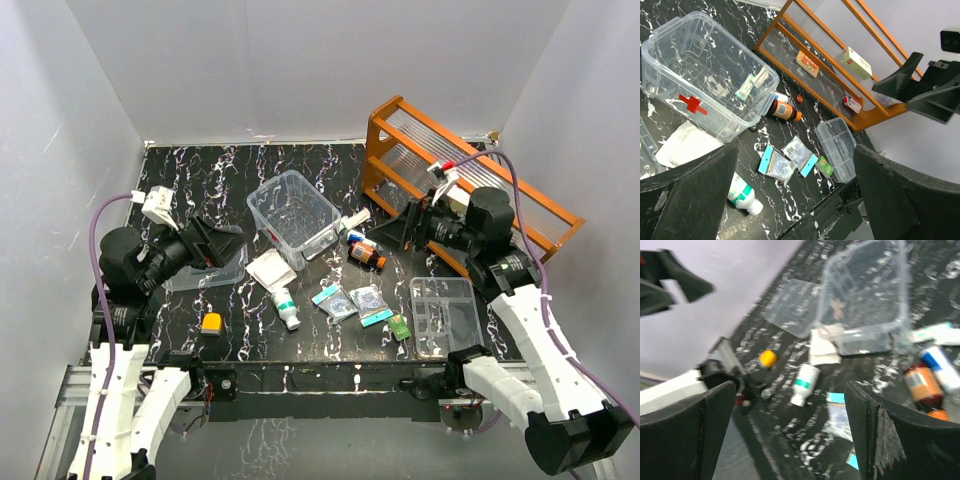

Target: Organize the medicine kit

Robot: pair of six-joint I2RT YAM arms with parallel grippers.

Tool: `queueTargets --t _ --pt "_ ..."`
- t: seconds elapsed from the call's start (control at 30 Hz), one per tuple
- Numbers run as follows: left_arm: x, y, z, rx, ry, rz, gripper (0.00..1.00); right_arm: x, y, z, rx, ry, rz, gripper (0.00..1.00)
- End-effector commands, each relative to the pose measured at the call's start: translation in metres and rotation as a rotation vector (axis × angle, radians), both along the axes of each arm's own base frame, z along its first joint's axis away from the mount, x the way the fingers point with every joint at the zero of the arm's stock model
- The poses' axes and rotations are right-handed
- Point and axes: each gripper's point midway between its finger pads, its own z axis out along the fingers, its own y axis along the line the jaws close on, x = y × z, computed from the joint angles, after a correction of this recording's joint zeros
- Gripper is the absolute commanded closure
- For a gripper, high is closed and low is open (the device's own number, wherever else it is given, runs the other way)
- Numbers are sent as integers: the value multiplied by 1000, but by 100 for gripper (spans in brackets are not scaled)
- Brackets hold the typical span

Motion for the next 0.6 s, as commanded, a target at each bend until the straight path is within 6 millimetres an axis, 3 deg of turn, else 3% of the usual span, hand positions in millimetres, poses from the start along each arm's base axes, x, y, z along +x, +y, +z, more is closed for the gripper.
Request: queueTargets --t 0.0,0.1,0.23,0.37,0.57 --pt "3 -1 3 -17 -7 -4 1 36 -27 -50 -238 -105 -178 12" --pt "6 -2 2 -15 0 -11 1 44 -25 -78 -283 -44 -205 16" --pt "16 -1 2 -28 -6 3 1 67 -33 -111 -318 73 -384 16" --pt "31 0 -4 -40 -19 29 1 80 -22 -139 -354 127 -408 16" --pt "48 5 -18 -10 -18 63 1 102 -9 -163 -517 99 -401 17"
